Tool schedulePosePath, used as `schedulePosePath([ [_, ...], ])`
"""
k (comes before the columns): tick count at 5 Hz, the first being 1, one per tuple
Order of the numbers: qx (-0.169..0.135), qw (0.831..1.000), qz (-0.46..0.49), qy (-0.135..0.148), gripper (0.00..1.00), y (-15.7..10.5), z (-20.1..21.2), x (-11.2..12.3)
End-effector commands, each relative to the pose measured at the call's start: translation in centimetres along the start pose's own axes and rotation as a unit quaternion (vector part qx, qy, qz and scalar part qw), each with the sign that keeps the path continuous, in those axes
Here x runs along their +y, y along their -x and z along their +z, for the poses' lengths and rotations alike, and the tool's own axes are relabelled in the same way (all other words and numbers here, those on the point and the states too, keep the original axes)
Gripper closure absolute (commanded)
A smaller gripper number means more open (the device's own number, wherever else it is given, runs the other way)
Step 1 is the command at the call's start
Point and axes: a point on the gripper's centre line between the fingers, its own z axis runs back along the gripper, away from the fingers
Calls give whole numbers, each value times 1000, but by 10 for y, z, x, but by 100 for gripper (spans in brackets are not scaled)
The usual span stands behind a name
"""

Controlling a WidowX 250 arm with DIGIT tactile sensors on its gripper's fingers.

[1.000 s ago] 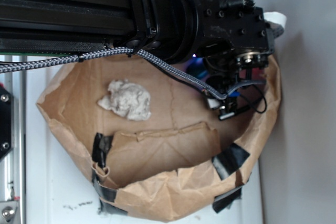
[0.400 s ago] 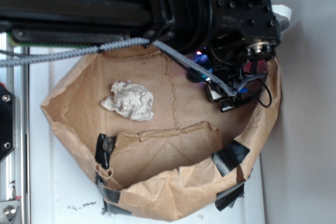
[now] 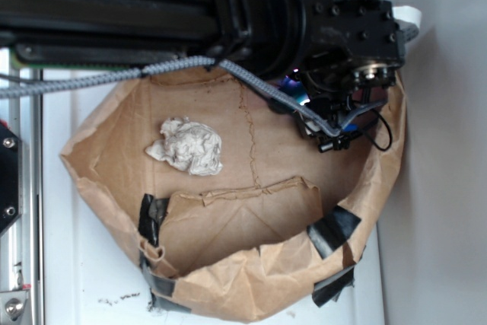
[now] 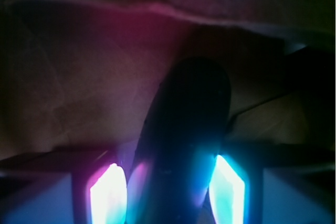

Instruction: Grab the plastic pickle.

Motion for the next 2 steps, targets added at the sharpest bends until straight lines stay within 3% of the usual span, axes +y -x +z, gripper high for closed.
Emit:
schedulePosePath([
  [1,-50,996,-11,75,100,22,66,21],
  [2,-62,993,-21,94,100,44,91,33],
])
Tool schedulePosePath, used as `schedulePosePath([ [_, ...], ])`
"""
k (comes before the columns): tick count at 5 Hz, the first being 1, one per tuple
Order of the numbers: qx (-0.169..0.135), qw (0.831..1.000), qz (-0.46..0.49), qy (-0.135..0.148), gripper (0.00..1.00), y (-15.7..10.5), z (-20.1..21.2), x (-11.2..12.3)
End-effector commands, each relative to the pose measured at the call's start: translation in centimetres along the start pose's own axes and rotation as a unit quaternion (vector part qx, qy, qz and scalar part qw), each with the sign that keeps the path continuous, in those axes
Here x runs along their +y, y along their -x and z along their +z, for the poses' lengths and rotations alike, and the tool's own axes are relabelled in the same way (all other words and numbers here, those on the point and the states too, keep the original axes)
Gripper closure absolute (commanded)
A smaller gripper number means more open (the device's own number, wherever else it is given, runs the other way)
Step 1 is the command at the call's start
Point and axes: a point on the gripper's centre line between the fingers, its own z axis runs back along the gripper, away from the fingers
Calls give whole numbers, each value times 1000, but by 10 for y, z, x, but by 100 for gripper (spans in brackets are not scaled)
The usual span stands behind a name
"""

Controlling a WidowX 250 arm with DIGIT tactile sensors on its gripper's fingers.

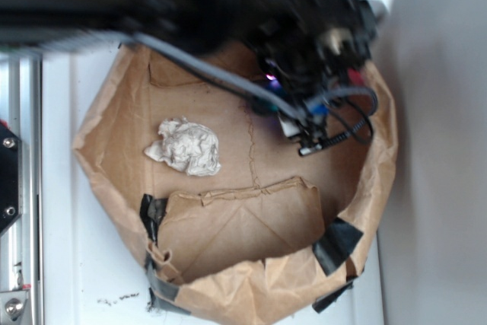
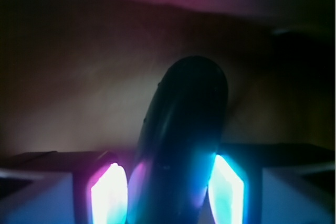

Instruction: Grab the plastic pickle.

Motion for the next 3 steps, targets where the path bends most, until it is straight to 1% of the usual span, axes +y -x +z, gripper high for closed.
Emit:
schedulePosePath([
  [1,-70,996,-40,33,100,31,60,16],
  [2,-92,992,-77,32,100,40,68,18],
  [3,-96,990,-98,-9,100,42,67,13],
])
